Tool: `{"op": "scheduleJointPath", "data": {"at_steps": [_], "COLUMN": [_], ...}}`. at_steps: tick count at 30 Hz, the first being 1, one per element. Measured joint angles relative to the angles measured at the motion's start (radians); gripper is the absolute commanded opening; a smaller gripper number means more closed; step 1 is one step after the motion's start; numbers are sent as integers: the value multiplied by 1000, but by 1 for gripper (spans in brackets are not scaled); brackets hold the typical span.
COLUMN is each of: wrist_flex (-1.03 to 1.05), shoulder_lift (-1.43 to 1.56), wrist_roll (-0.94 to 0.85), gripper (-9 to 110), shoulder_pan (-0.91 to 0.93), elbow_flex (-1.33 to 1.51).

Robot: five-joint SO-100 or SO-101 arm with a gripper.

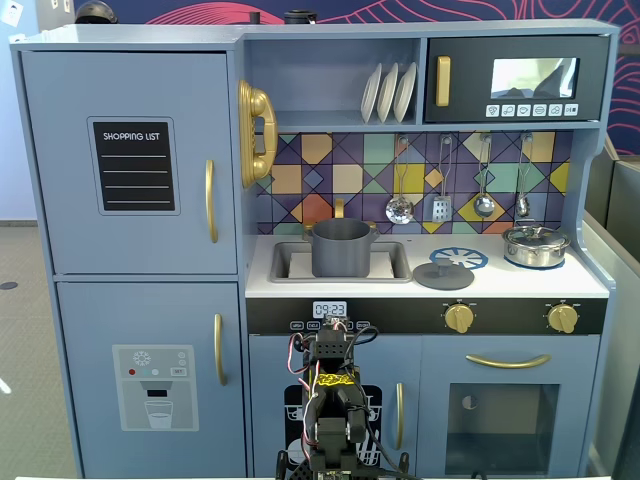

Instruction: Pick up the lid from the counter and put it on the gray recipient

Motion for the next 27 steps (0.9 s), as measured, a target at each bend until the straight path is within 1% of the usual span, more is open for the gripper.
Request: {"op": "scheduleJointPath", "data": {"at_steps": [5,13,16,21,27], "wrist_flex": [-32,-146,-249,-482,-626], "shoulder_lift": [-6,-153,-209,-285,-359], "wrist_roll": [-8,-51,-58,-58,-110], "gripper": [0,0,0,0,0], "shoulder_pan": [72,137,179,262,337], "elbow_flex": [-64,-393,-480,-572,-672]}}
